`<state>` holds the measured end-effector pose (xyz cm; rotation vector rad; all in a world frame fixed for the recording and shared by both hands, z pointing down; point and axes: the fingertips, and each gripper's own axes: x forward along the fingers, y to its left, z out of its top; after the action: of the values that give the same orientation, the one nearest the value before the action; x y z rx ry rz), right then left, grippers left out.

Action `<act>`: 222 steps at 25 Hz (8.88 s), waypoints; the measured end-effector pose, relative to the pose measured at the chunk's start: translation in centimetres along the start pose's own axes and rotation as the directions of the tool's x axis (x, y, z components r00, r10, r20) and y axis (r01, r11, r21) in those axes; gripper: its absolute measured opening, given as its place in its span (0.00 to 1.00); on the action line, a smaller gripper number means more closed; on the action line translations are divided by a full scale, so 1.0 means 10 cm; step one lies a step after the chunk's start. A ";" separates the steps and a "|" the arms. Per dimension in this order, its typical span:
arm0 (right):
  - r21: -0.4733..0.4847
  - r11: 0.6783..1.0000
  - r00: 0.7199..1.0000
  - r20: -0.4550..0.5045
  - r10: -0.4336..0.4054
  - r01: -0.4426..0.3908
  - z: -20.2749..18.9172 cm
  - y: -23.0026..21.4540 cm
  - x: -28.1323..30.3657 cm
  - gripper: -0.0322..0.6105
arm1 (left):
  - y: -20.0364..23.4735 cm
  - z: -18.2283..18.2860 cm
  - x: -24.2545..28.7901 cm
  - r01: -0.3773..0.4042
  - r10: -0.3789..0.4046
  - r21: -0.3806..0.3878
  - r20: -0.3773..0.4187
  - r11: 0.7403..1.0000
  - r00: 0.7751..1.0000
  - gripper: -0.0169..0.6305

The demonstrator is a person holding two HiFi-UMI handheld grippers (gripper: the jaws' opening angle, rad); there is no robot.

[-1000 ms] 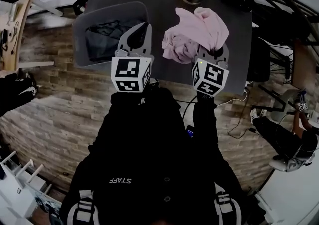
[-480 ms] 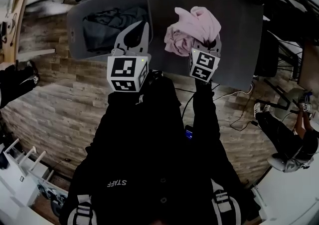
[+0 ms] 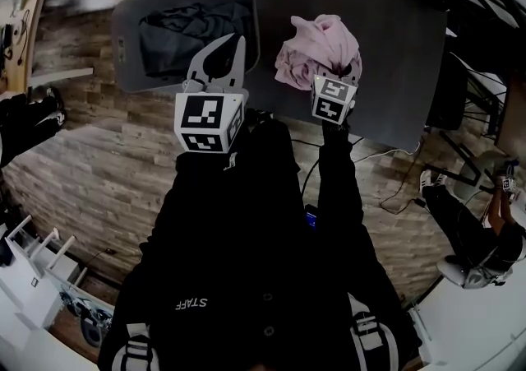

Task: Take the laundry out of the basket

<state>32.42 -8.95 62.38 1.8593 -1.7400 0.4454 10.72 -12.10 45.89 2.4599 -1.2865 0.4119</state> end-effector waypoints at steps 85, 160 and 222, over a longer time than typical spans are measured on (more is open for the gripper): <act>-0.219 0.853 0.672 0.537 0.510 -0.473 3.36 2.67 -1.68 0.07 | 1.67 1.21 -1.36 -0.328 0.336 -0.079 0.296 0.941 0.894 0.03; -0.193 0.475 0.475 -0.649 0.595 -0.858 -0.07 4.35 1.38 0.83 | 2.87 -0.79 -0.50 -0.393 0.316 -0.302 -0.274 0.869 0.908 0.03; -0.058 0.902 0.701 0.608 0.372 -0.429 3.41 1.65 -2.10 0.38 | 1.51 1.49 -1.55 -0.225 0.248 -0.109 0.328 0.968 0.911 0.03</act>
<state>9.61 -12.47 25.73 1.7874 -2.6328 0.0629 -8.83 -15.01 28.61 2.3941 -1.7168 -0.0085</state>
